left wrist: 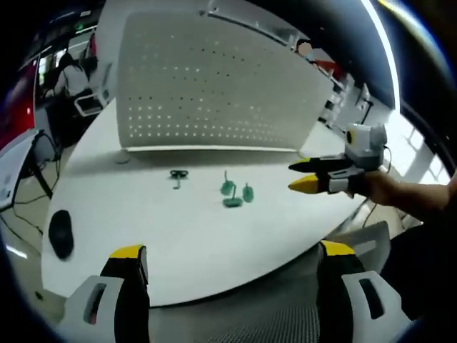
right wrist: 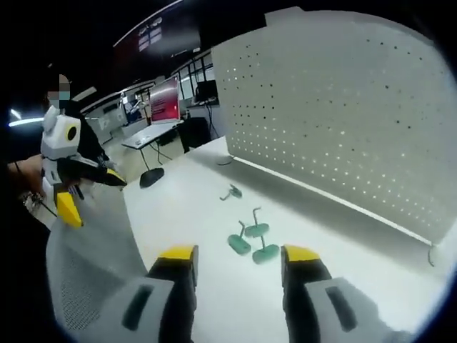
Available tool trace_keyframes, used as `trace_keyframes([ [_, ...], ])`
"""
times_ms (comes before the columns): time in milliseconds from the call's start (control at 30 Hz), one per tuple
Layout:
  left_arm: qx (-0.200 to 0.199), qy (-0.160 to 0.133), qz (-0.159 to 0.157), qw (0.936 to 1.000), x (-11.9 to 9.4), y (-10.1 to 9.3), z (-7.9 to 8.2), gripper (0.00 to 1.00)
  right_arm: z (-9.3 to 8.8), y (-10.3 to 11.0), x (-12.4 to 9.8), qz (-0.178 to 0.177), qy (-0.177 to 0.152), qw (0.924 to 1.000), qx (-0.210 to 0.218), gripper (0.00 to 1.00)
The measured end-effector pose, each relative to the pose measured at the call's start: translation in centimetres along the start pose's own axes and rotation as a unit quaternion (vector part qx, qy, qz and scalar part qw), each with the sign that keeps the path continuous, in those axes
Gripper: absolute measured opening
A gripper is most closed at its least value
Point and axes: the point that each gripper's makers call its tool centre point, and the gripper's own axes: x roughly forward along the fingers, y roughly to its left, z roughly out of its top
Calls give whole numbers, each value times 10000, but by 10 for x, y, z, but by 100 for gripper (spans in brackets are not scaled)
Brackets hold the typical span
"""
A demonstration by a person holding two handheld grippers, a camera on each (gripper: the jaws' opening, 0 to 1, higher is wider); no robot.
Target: Insert the hook assembly into the mounting plate slot until the hook locks in place.
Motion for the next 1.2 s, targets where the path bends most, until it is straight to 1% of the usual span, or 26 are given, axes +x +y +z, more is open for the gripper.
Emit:
trace_keyframes([
  [33,-18,14,17,10000,0,0,-1,100,-1,1,5,86,58,9999,-135,39],
  [67,-29,18,23,10000,0,1,-2,100,-1,1,12,72,103,9997,-199,37],
  [100,-37,23,40,10000,-1,2,-2,100,-4,1,19,122,220,9991,-345,36],
  [167,-44,43,70,10000,-1,3,-3,100,-3,3,28,188,232,9986,-431,34],
  [200,-48,59,106,9999,-2,4,-4,100,-5,6,34,285,299,9978,-512,33],
  [233,-50,64,116,9999,-3,4,-5,100,-5,6,36,297,306,9977,-534,32],
  [300,-58,77,131,9999,-4,5,-6,100,-8,7,47,376,405,9966,-606,32],
  [400,-76,103,164,9998,-5,8,-8,100,-10,5,62,425,440,9968,-522,27],
  [467,-88,201,130,9997,-2,7,-12,100,-11,2,73,416,449,9967,-528,26],
  [500,-88,241,123,9996,-1,7,-14,100,-13,1,77,439,521,9964,-511,26],
  [567,-93,245,127,9996,1,6,-15,100,-13,1,85,508,559,9959,-495,25],
  [600,-108,244,118,9996,1,5,-15,100,-14,1,89,528,604,9953,-540,24],
  [633,-121,244,106,9996,1,4,-15,100,-20,-1,93,549,755,9931,-710,23],
  [700,-145,253,105,9995,2,4,-15,100,-23,-3,100,581,811,9910,-893,20],
  [800,-131,276,164,9994,2,6,-15,100,-21,-4,106,647,796,9906,-908,17],
  [867,-146,257,185,9994,3,8,-13,100,-23,-3,110,726,879,9884,-1007,15],
  [900,-154,238,198,9994,3,9,-12,100,-27,-3,112,771,999,9857,-1114,13],
  [967,-166,254,213,9993,5,12,-11,100,-29,1,114,901,1100,9813,-1299,12],
  [1000,-158,268,225,9993,5,12,-11,100,-29,1,116,905,1153,9790,-1420,12],
  [1067,-129,274,247,9992,6,14,-11,100,-30,1,117,915,1242,9769,-1478,8],
  [1100,-136,284,237,9992,6,14,-11,100,-29,1,117,951,1187,9764,-1532,4],
  [1133,-143,282,237,9992,7,14,-11,100,-28,2,116,983,1176,9761,-1541,2],
  [1200,-133,291,231,9992,8,14,-10,100,-28,3,116,990,1186,9770,-1470,1],
])
